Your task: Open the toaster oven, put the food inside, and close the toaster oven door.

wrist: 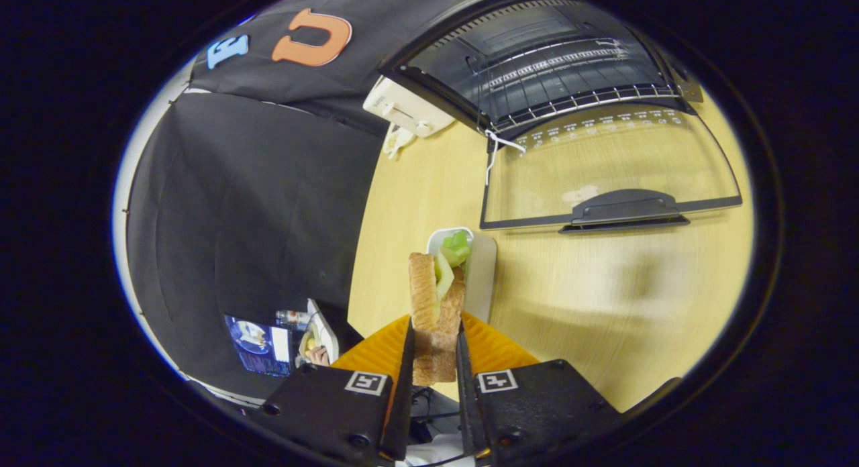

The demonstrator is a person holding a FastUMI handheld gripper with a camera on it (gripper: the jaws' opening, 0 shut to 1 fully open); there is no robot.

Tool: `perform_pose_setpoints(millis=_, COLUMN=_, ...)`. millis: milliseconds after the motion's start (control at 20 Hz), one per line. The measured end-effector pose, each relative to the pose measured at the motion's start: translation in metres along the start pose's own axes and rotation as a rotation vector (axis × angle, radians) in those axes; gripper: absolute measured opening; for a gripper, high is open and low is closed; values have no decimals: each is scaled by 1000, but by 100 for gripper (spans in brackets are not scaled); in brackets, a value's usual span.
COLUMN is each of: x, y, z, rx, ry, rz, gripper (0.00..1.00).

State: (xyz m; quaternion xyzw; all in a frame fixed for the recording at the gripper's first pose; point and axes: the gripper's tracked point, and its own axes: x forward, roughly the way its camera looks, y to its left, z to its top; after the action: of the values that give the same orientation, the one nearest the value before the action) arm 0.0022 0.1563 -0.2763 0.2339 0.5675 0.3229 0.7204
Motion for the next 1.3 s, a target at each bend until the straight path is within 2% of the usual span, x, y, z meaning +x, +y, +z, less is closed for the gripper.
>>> perform_pose_setpoints(millis=300, x=-31, y=15, z=15, rx=-91, ry=-96, rz=117, gripper=35)
perform_pose_setpoints(millis=550, x=-50, y=19, z=57, rx=-97, ry=-327, rz=183, gripper=35)
perform_pose_setpoints(millis=750, x=-71, y=6, z=97, rx=-58, ry=-556, rz=178, gripper=35)
perform_pose_setpoints(millis=1000, x=-77, y=-23, z=125, rx=48, ry=-670, rz=131, gripper=35)
perform_pose_setpoints(millis=1300, x=-94, y=-59, z=170, rx=242, ry=-894, rz=104, gripper=35)
